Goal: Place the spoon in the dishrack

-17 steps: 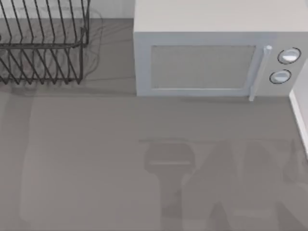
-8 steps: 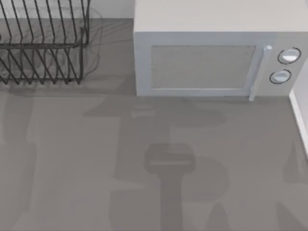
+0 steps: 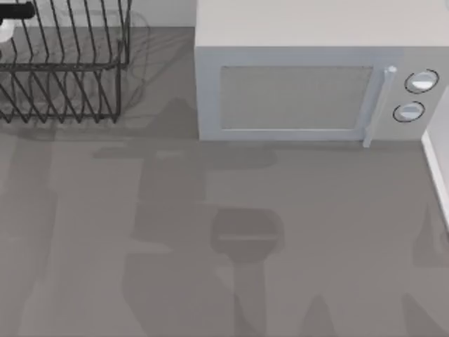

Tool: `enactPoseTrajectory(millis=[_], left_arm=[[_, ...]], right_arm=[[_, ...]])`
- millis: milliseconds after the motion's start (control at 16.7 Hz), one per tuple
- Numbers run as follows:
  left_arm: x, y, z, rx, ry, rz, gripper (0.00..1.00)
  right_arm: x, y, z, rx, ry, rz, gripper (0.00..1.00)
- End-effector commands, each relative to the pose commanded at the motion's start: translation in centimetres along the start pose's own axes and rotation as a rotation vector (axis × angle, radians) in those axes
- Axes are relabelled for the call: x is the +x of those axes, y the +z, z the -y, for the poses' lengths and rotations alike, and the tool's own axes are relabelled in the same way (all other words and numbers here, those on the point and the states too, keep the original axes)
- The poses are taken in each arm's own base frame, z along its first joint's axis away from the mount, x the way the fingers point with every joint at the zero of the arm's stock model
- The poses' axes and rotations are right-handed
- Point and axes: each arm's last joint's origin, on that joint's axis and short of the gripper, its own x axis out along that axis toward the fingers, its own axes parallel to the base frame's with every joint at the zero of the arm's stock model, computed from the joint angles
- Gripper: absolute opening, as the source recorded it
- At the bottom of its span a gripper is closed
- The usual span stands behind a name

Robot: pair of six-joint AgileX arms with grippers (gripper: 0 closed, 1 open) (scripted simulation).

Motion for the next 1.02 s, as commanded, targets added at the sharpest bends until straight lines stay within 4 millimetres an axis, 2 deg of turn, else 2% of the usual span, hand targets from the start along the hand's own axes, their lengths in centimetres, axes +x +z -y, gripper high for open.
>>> enactPoseTrajectory(millis=[120, 900, 1020], left_arm=[[0.00, 0.00, 0.00, 0.000, 0.000, 0.000, 0.00], [0.00, 0.00, 0.00, 0.000, 0.000, 0.000, 0.98], [0.00, 0.00, 0.00, 0.000, 0.000, 0.000, 1.00]], right_arm=[[0.00, 0.00, 0.00, 0.000, 0.000, 0.000, 1.00], [0.00, 0.00, 0.00, 0.000, 0.000, 0.000, 1.00], [0.00, 0.00, 0.00, 0.000, 0.000, 0.000, 1.00]])
